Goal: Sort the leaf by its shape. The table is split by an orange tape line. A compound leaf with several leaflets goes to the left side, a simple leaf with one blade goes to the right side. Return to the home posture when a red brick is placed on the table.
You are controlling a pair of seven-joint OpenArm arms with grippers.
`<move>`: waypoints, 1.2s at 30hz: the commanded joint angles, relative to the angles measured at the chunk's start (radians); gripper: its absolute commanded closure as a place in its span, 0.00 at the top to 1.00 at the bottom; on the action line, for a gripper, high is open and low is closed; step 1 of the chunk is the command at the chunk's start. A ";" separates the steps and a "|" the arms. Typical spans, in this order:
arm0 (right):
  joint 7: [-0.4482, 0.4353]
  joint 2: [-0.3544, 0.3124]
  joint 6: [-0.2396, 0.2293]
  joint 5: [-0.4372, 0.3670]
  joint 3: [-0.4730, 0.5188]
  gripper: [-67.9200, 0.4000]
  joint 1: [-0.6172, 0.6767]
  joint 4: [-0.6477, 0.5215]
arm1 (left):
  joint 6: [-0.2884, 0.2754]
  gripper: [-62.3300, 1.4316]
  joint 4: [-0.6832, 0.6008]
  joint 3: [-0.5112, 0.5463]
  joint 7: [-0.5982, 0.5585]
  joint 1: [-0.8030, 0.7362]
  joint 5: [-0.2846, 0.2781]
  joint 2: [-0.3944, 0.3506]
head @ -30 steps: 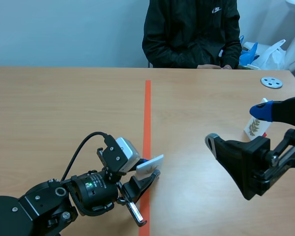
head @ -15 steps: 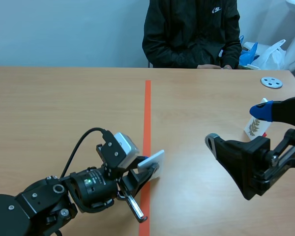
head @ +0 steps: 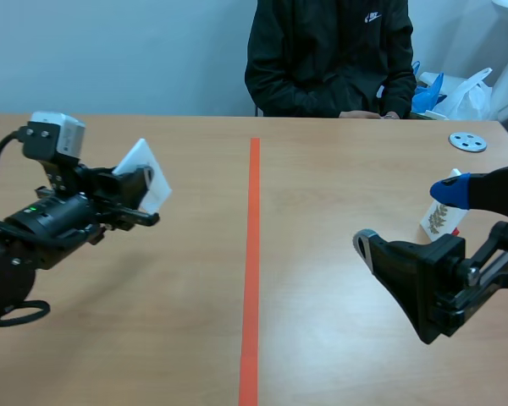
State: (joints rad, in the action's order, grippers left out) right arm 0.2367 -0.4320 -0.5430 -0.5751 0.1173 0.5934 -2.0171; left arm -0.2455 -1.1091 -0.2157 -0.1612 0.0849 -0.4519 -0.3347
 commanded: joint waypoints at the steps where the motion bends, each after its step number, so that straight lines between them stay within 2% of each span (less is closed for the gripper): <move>1: -0.018 -0.005 0.000 -0.008 0.001 1.00 -0.012 -0.004 | -0.003 0.11 0.001 0.029 -0.002 0.007 -0.026 -0.022; 4: -0.018 -0.005 0.000 -0.008 0.001 1.00 -0.012 -0.004 | 0.011 0.11 0.002 0.091 0.003 0.007 -0.043 -0.055; 7: -0.018 -0.005 0.000 -0.008 0.001 1.00 -0.012 -0.004 | 0.060 0.11 0.003 0.128 0.005 0.007 -0.062 -0.088; 15: -0.018 -0.005 0.000 -0.008 0.001 1.00 -0.012 -0.004 | 0.150 0.11 0.088 0.143 -0.039 0.029 -0.062 -0.120; 24: -0.018 -0.005 0.000 -0.008 0.001 1.00 -0.012 -0.004 | 0.150 0.11 0.307 0.143 -0.076 0.134 -0.087 -0.117; 36: -0.018 -0.005 0.000 -0.008 0.001 1.00 -0.012 -0.004 | 0.146 0.11 0.547 0.143 -0.149 0.232 -0.087 -0.092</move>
State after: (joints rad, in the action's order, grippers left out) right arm 0.2363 -0.4320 -0.5430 -0.5751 0.1173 0.5934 -2.0171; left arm -0.0978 -0.5411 -0.0715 -0.2916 0.2993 -0.5323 -0.4156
